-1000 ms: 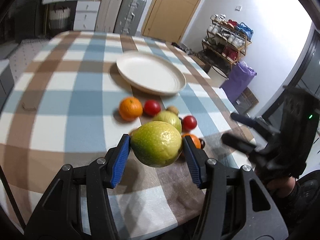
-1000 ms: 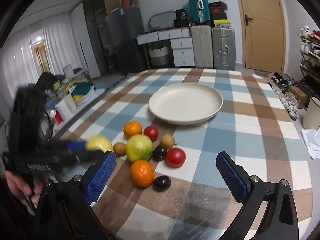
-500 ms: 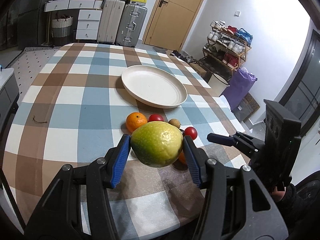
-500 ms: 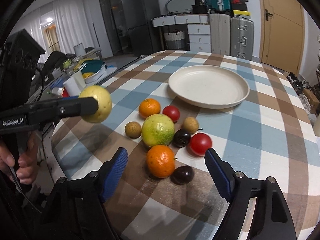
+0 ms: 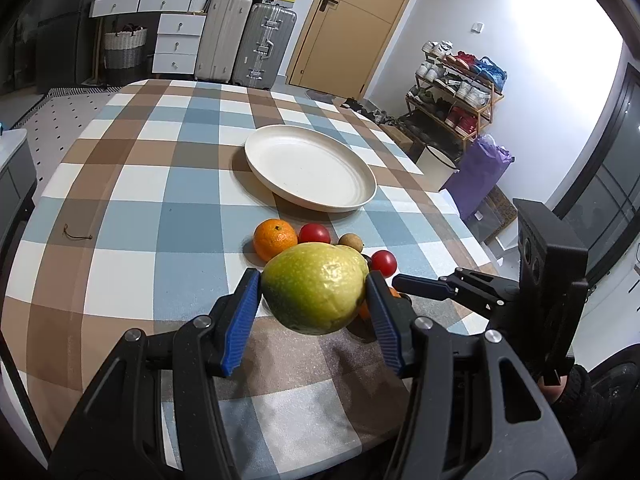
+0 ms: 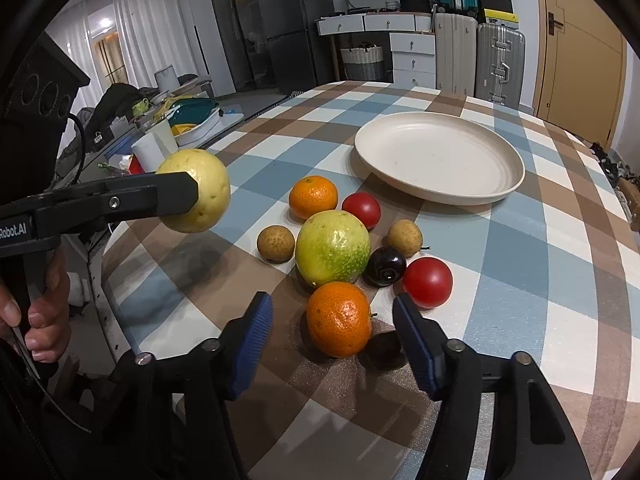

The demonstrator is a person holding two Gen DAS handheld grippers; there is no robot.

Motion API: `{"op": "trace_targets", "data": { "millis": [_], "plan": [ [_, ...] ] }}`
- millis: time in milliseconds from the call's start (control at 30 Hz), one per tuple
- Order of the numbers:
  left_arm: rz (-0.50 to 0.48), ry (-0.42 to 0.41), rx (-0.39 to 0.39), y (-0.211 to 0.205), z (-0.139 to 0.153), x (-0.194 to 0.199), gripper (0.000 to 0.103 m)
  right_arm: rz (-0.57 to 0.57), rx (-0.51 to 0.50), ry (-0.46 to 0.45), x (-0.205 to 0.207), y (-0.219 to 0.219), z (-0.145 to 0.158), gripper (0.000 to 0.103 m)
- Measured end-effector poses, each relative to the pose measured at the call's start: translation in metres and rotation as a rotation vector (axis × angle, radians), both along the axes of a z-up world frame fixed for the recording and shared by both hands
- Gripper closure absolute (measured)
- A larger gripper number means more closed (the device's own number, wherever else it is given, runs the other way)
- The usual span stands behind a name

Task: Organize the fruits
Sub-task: 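Lift the green citrus with the left gripper while the right gripper grasps an orange, then carry both fruits over the plate and open both grippers to release them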

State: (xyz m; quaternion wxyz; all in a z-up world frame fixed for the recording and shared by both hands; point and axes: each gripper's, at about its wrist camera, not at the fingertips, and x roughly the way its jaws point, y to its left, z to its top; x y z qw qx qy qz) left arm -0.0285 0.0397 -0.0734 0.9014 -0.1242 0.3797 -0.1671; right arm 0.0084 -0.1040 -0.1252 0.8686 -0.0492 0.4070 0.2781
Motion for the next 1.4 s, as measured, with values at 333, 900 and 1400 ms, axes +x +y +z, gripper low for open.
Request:
{"op": "trace_targets", "data": {
  "millis": [333, 900, 1400],
  "plan": [
    [-0.003, 0.006, 0.002, -0.002, -0.003, -0.001, 0.052, -0.001, -0.024, -0.005, 0.000, 0.003, -0.003, 0.066],
    [-0.013, -0.009, 0.014, -0.014, 0.011, 0.020, 0.052, -0.033, 0.116, -0.085, -0.003, -0.028, 0.028, 0.067],
    [-0.038, -0.003, 0.001, -0.033, 0.028, 0.099, 0.052, -0.028, 0.281, -0.108, 0.055, -0.055, 0.068, 0.067]
  ]
}}
